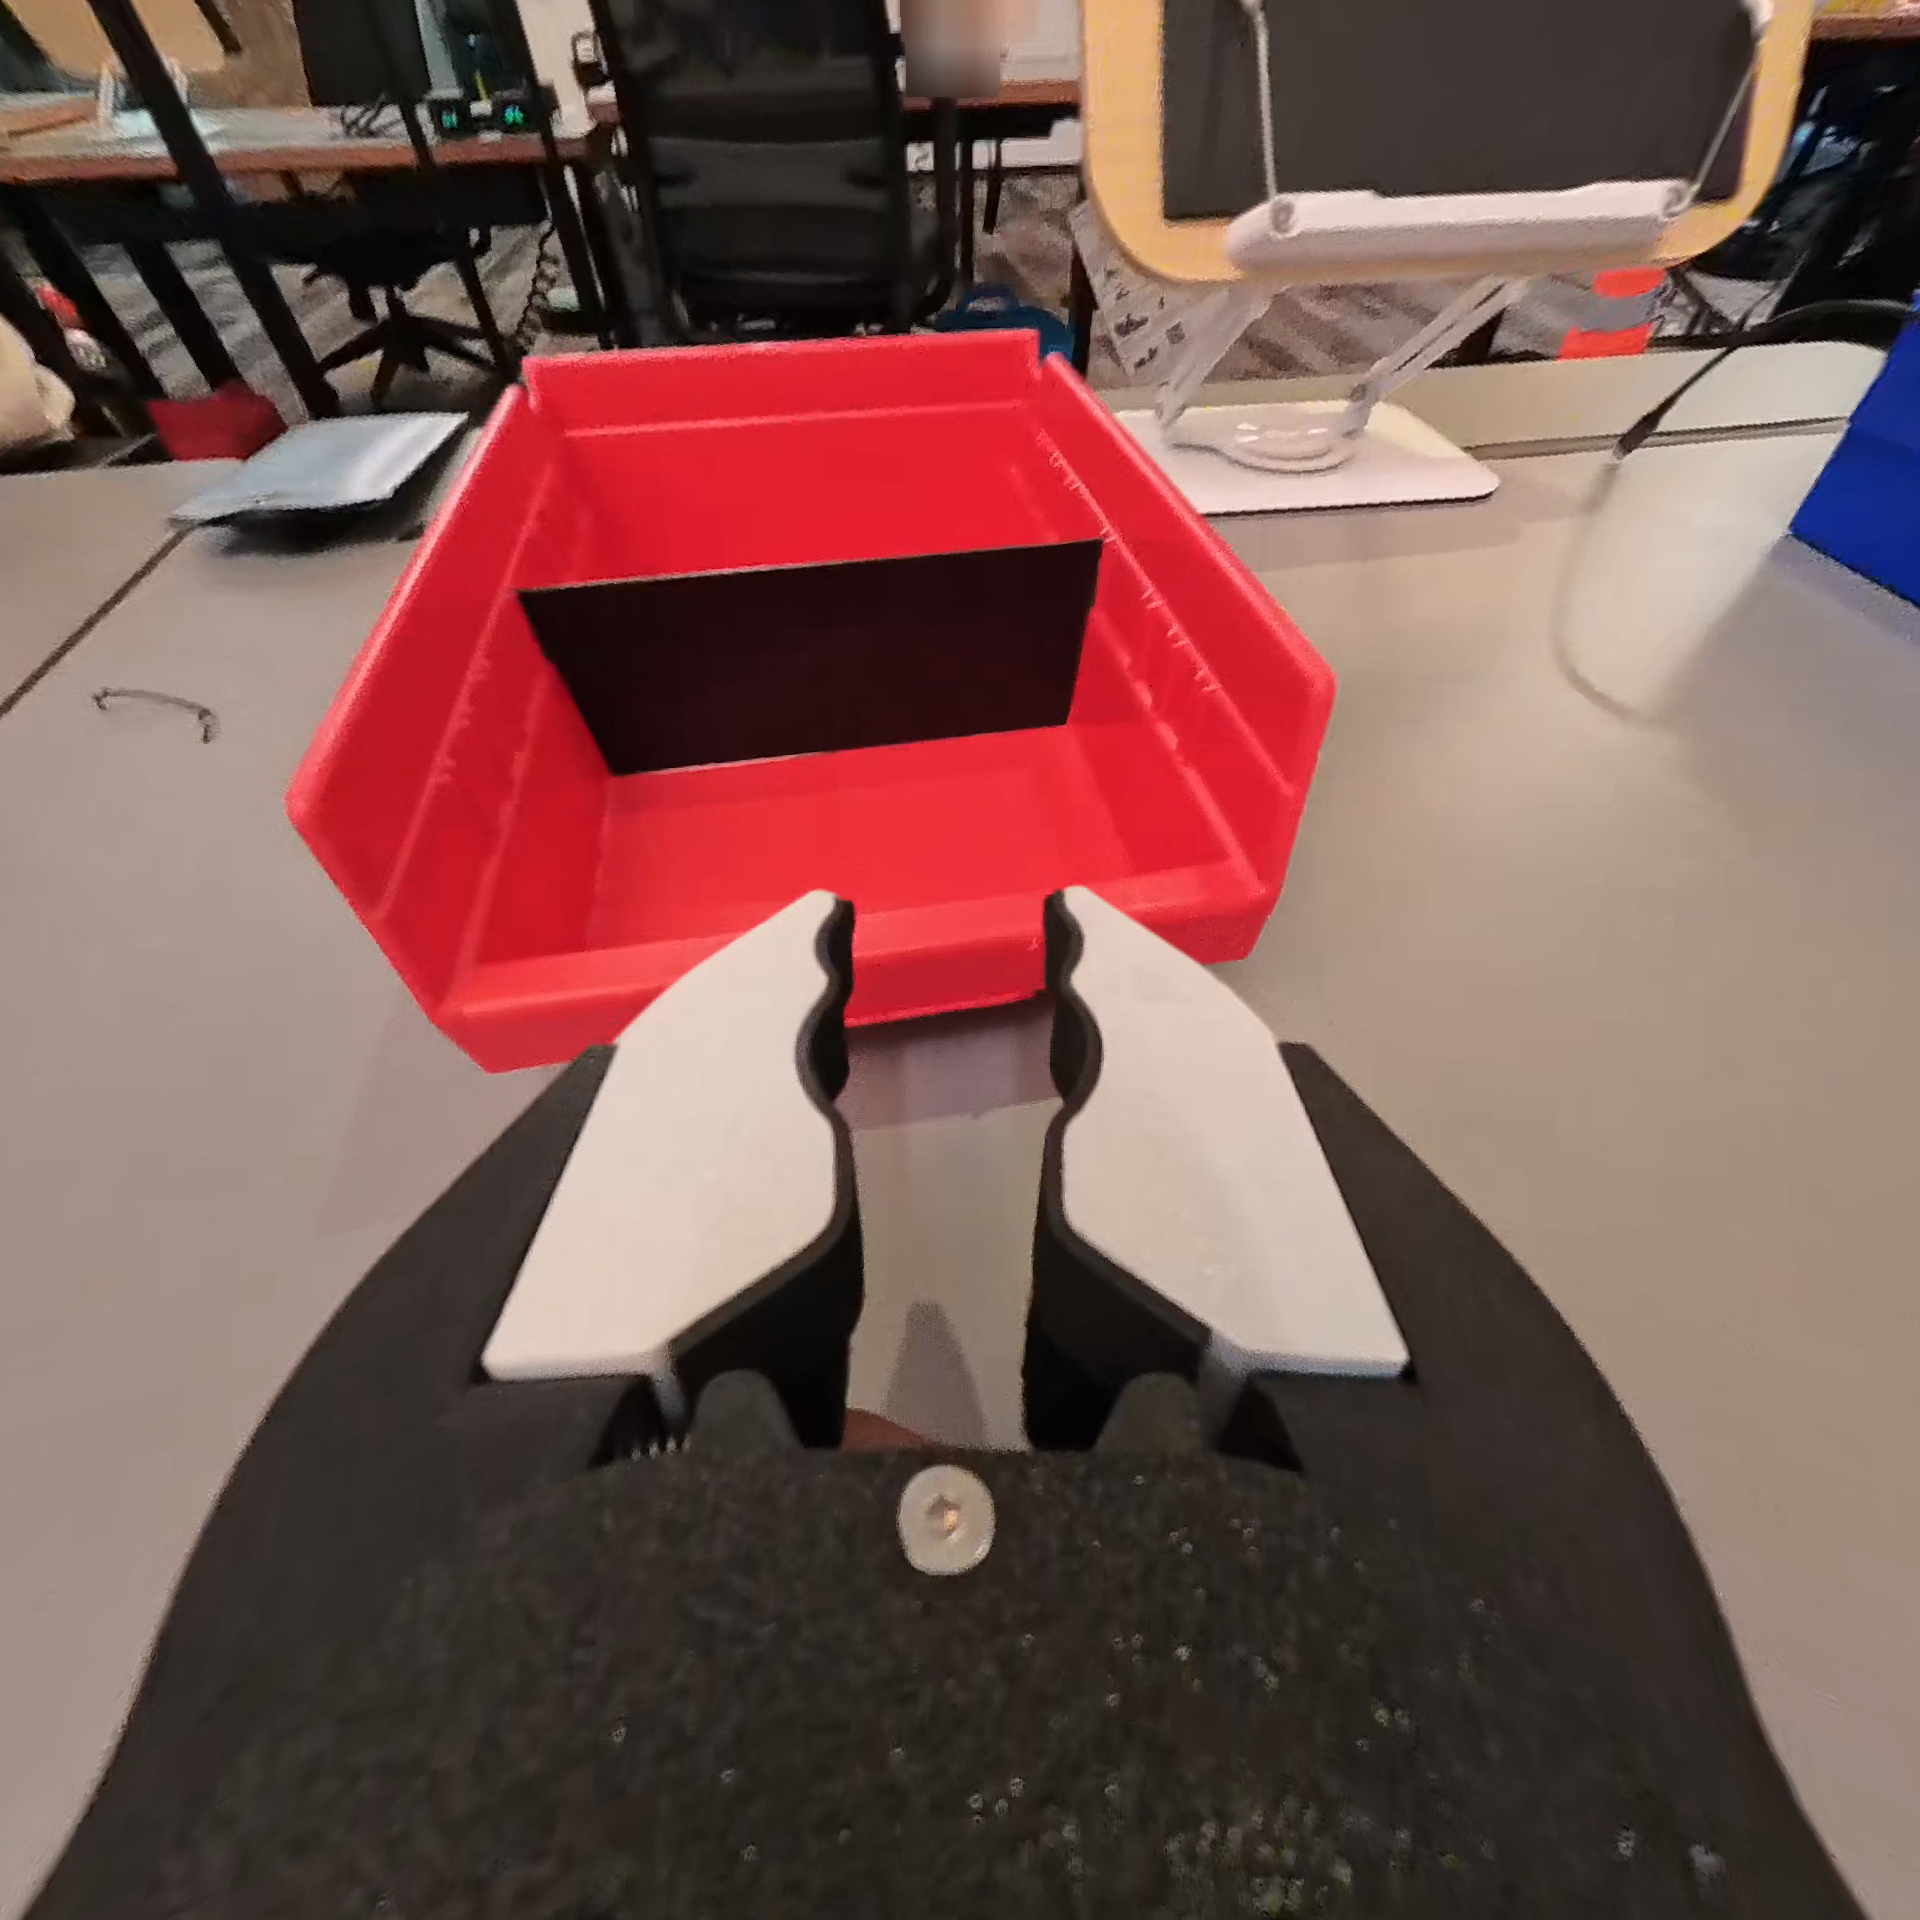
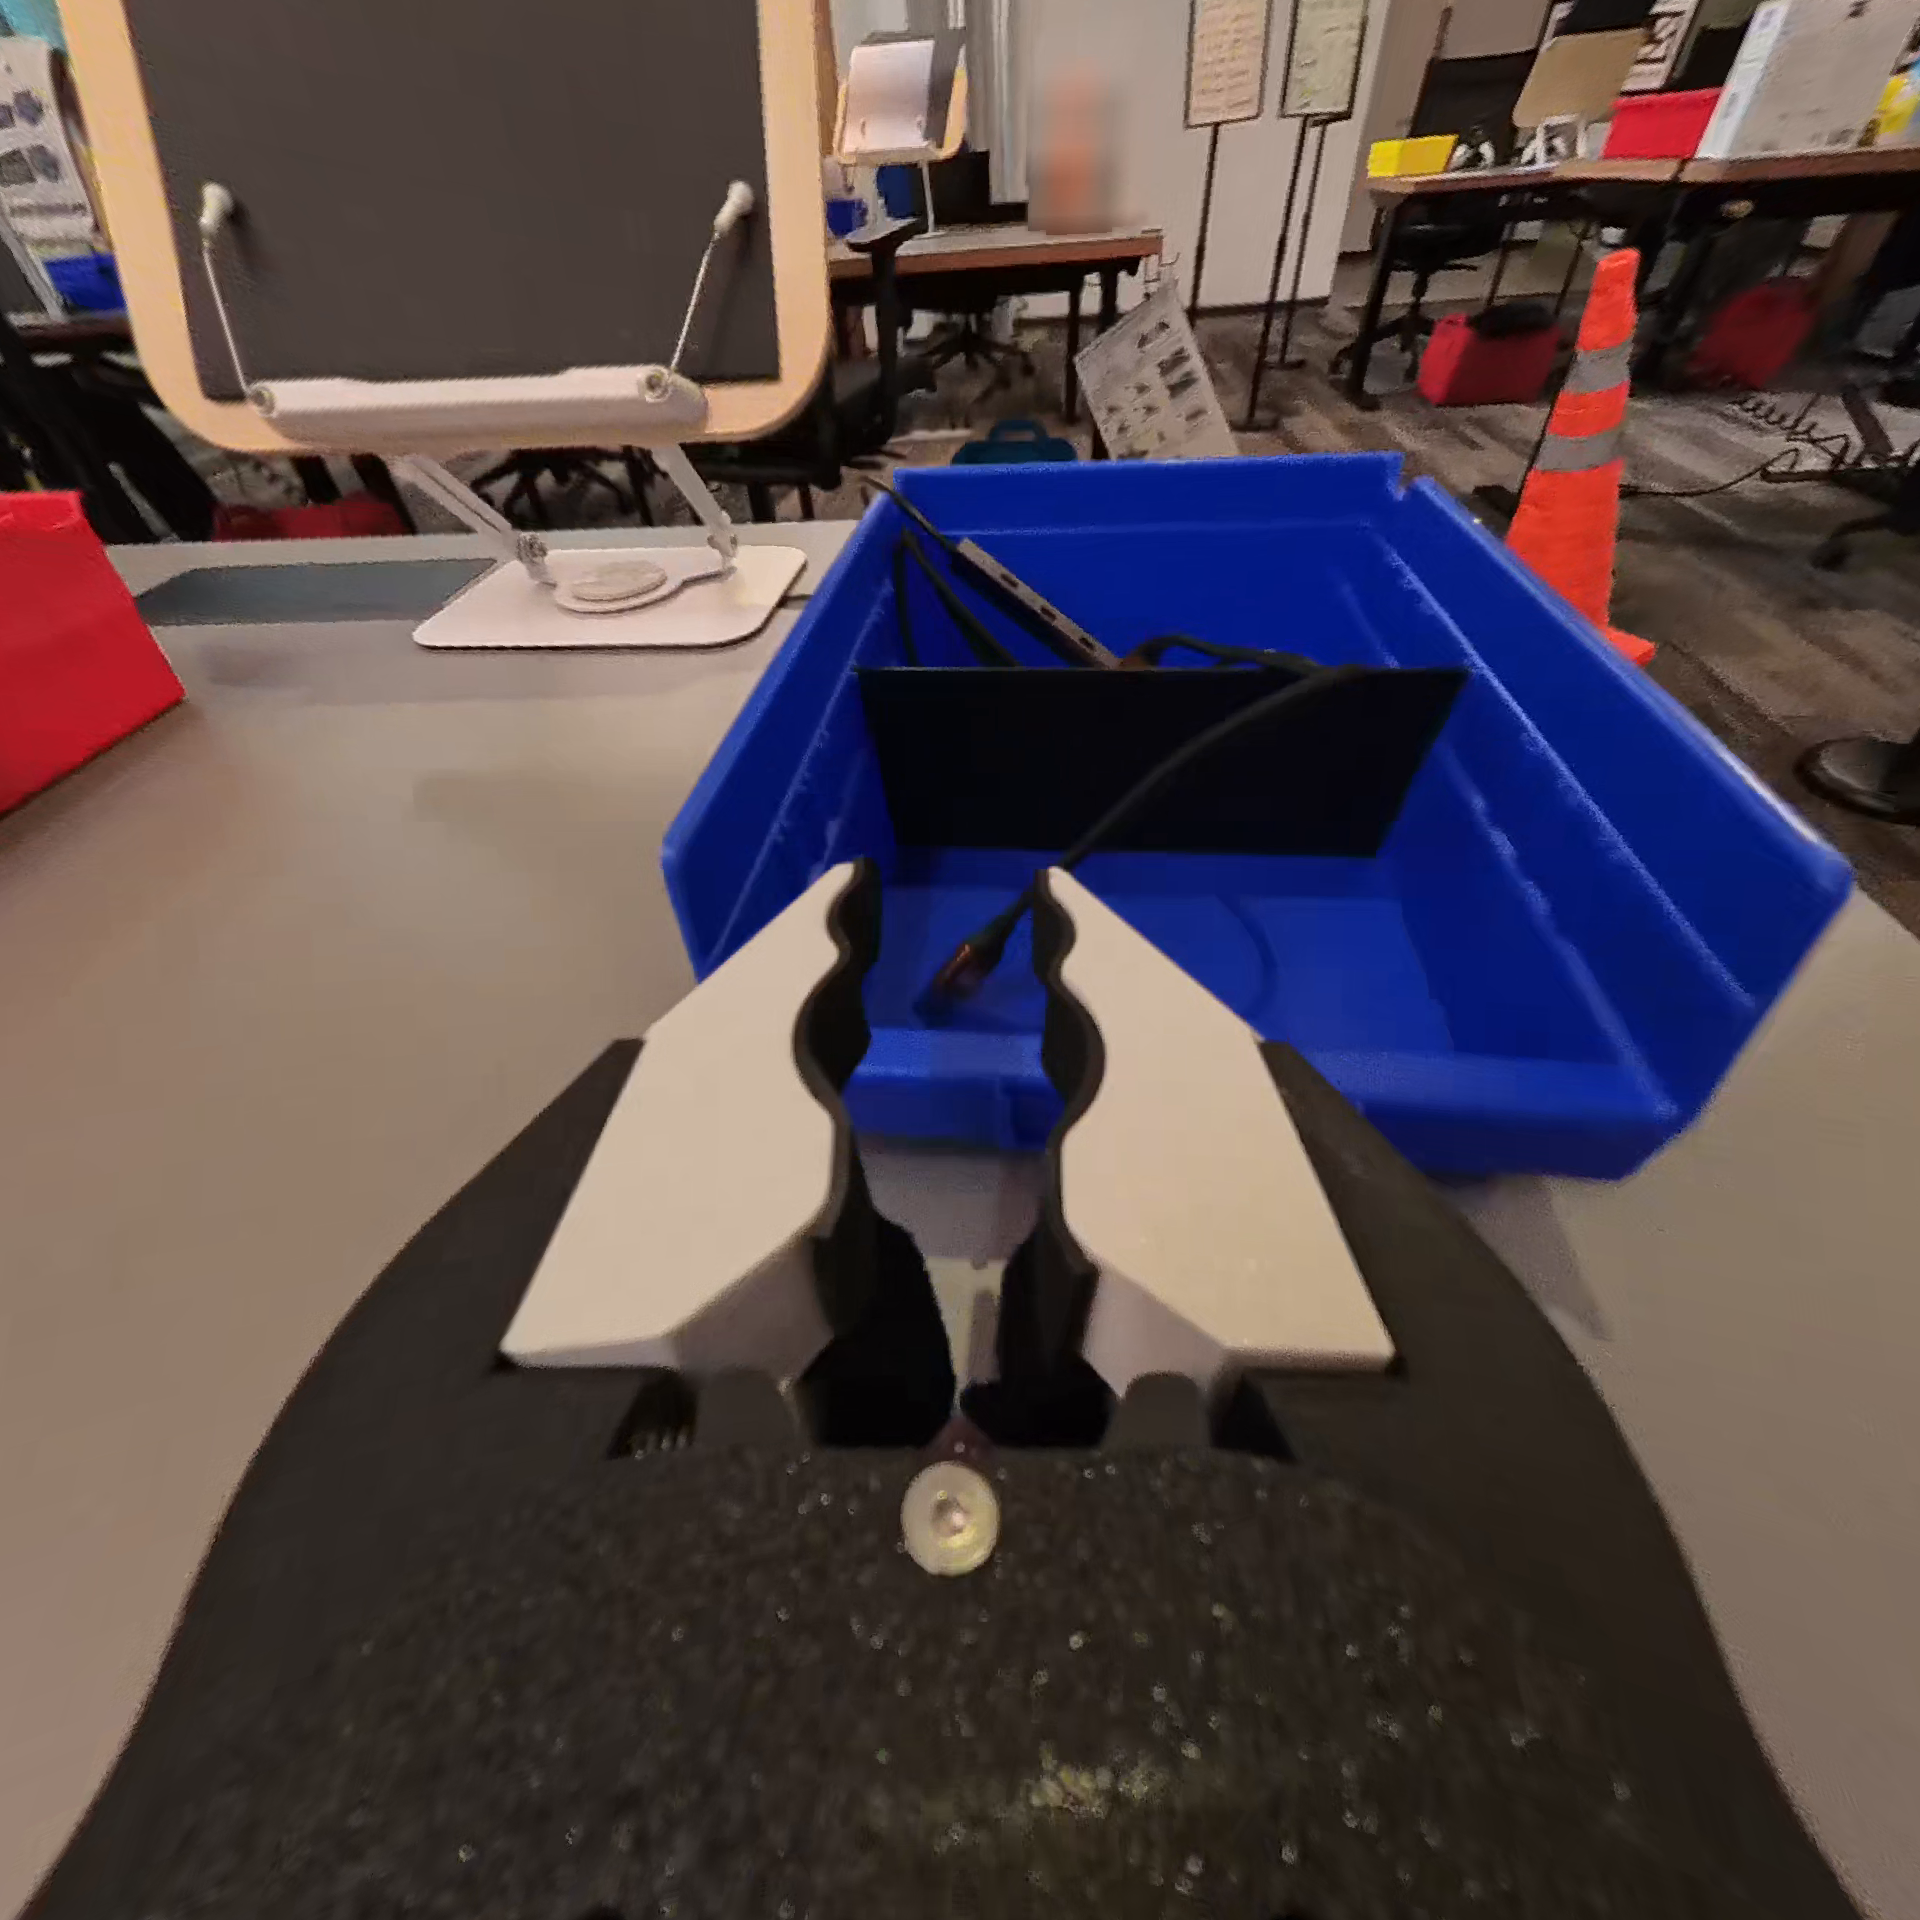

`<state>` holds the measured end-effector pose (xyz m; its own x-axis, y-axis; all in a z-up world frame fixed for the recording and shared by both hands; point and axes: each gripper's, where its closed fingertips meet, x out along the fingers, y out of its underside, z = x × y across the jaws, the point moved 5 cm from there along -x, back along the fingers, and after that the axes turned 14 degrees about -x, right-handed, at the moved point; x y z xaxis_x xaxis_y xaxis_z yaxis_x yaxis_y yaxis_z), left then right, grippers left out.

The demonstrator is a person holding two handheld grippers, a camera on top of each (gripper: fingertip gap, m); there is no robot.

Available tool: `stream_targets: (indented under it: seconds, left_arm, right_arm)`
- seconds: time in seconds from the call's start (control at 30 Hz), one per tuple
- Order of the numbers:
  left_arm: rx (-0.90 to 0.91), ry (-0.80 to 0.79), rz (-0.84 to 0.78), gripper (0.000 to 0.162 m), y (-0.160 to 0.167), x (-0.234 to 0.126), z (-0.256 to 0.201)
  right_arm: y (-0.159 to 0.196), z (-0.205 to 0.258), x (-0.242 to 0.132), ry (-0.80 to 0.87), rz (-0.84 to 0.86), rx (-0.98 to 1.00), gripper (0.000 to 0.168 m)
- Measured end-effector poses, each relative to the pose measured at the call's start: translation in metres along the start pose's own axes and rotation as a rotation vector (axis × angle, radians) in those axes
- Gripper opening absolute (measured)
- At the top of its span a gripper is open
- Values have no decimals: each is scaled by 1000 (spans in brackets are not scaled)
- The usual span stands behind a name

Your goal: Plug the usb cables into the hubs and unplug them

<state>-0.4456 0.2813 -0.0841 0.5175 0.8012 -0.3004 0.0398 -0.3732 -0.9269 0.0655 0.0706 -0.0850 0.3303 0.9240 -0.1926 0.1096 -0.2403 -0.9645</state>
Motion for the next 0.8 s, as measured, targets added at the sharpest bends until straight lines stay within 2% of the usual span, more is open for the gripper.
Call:
stream_targets:
  seconds: [0.1,0.27,0.43,0.67,0.8]
  left_arm:
    - [-78,33,-25,35,-4,1,0]
    - [-113,50,-11,35,-4,5,0]
    - [-111,56,-16,35,-4,6,-1]
    - [-83,70,-2,37,-1,12,-7]
    - [-56,72,-2,38,0,11,-11]
  right_arm:
    - [-9,3,-10,-59,-12,-31,29]
    - [14,-2,0,-45,71,-77,29]
    - [20,-15,1,-8,94,-64,30]
    - [16,-21,2,-11,60,10,30]
    - [8,-6,0,-94,5,-20,34]
